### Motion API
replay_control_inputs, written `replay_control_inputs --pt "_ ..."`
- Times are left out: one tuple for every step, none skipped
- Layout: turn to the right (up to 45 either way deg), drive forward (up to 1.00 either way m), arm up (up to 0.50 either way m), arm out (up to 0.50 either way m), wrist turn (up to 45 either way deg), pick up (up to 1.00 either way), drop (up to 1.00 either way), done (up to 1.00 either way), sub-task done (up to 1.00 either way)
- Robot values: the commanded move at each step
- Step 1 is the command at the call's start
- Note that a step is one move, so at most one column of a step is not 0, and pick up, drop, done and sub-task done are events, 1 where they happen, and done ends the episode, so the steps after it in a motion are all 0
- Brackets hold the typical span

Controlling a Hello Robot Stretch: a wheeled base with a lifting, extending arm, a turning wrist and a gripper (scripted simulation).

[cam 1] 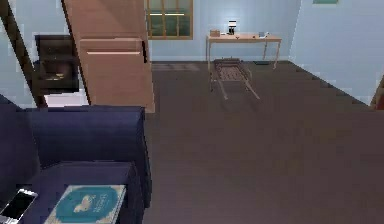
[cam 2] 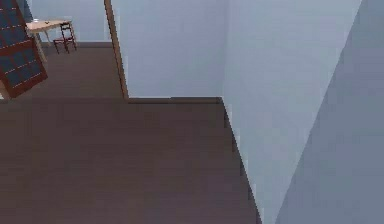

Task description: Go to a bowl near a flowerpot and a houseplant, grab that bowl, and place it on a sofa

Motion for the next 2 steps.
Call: replay_control_inputs --pt "45.0 0.0 0.0 0.0 0.0 0.0 0.0 0.0 0.0" --pt "42.0 0.0 0.0 0.0 0.0 0.0 0.0 0.0 0.0"
